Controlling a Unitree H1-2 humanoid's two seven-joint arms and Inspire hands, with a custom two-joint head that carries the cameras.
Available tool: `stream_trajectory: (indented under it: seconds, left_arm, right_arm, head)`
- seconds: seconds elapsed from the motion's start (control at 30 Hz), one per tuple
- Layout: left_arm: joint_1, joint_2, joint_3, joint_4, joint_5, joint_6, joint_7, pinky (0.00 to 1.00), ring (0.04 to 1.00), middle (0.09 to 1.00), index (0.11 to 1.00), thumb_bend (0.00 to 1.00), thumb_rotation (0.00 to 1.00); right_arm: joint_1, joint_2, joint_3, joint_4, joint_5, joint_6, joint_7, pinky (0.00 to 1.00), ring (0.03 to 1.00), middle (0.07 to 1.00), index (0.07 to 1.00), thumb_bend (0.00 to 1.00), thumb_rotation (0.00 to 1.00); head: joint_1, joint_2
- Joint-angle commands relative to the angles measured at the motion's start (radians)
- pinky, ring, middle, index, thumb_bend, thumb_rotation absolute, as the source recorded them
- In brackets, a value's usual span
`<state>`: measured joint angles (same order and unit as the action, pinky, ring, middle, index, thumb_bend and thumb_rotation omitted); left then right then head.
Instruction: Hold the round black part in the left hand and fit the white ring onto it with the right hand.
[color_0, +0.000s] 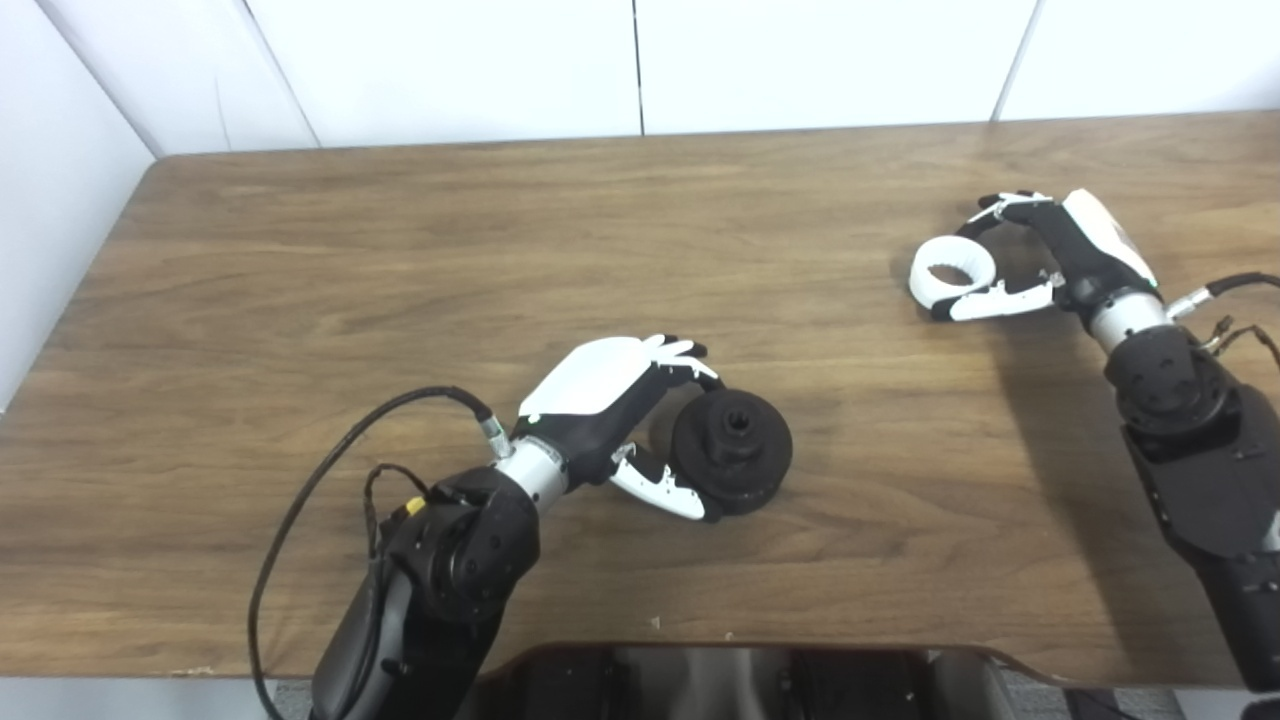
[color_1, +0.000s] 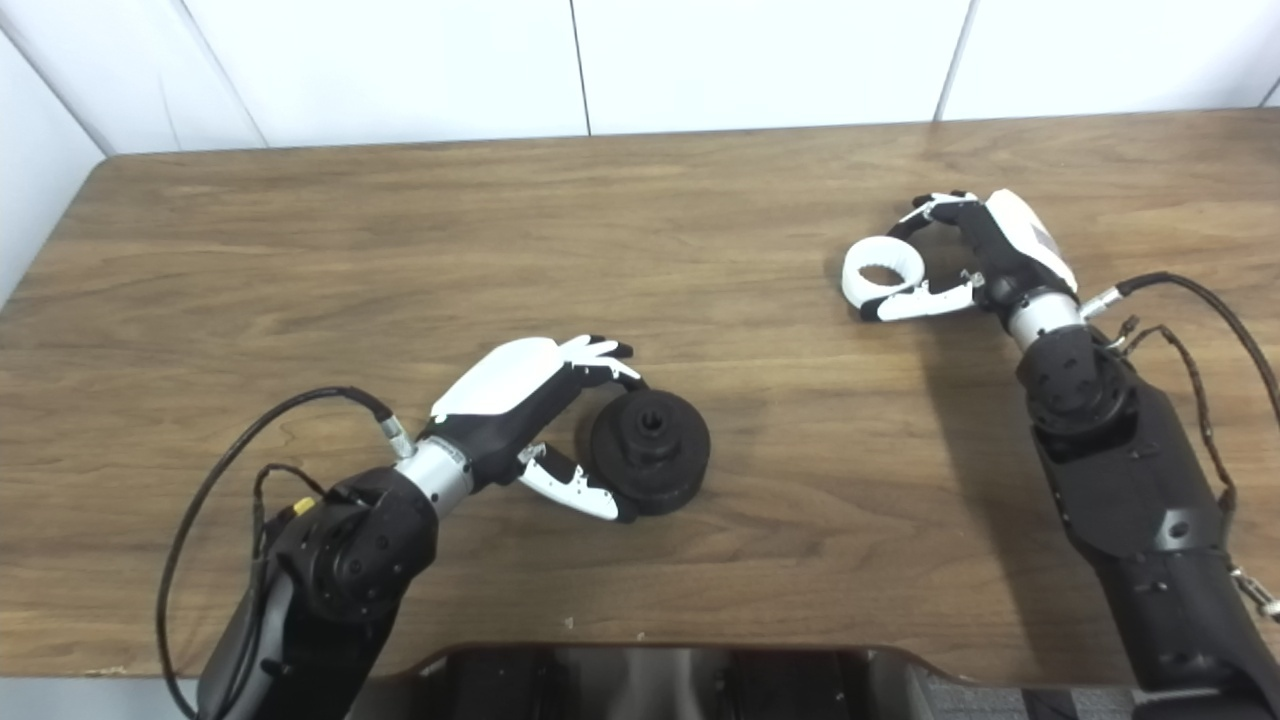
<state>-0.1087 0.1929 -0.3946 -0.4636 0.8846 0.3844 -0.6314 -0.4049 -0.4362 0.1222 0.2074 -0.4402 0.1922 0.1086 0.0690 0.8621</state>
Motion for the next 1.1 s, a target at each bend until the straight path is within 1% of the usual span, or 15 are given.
stream_trajectory:
  seconds: [0.0,0.1,0.6,0.77,0.9,1.07]
  left_arm:
    - [-0.014,0.009,0.013,-0.022,0.002,0.001,0.007,0.83,0.985,0.947,0.732,0.85,0.26]
    - [-0.014,0.009,0.013,-0.019,0.002,-0.002,0.011,0.82,0.981,0.944,0.729,0.85,0.26]
    - [-0.015,0.009,0.012,-0.015,0.001,-0.009,0.013,0.82,0.979,0.940,0.726,0.86,0.27]
    - [-0.015,0.008,0.012,-0.014,0.000,-0.010,0.014,0.82,0.977,0.941,0.727,0.86,0.27]
    - [-0.014,0.006,0.013,-0.016,-0.005,-0.006,0.010,0.82,0.982,0.944,0.728,0.85,0.27]
    - [-0.016,0.006,0.011,-0.010,-0.002,-0.014,0.018,0.81,0.979,0.940,0.724,0.86,0.27]
  right_arm:
    - [-0.031,-0.011,-0.017,-0.048,0.006,-0.014,-0.010,0.96,0.977,0.881,0.501,0.55,0.16]
    - [-0.028,-0.011,-0.018,-0.067,0.004,-0.010,-0.007,0.95,0.972,0.878,0.492,0.53,0.15]
    - [-0.008,-0.009,-0.022,-0.206,0.012,0.031,0.034,0.95,0.968,0.873,0.491,0.52,0.15]
    - [0.004,-0.003,-0.029,-0.269,0.020,0.065,0.057,0.97,0.971,0.873,0.491,0.52,0.15]
    - [0.017,0.004,-0.034,-0.339,0.037,0.104,0.084,0.99,0.974,0.869,0.491,0.52,0.15]
    - [0.034,0.009,-0.031,-0.426,0.045,0.145,0.109,1.00,0.972,0.861,0.490,0.52,0.15]
  head:
    - [0.001,0.000]
    - [-0.001,-0.001]
    - [-0.003,-0.001]
    - [-0.005,-0.001]
    - [-0.006,-0.001]
    - [-0.006,-0.001]
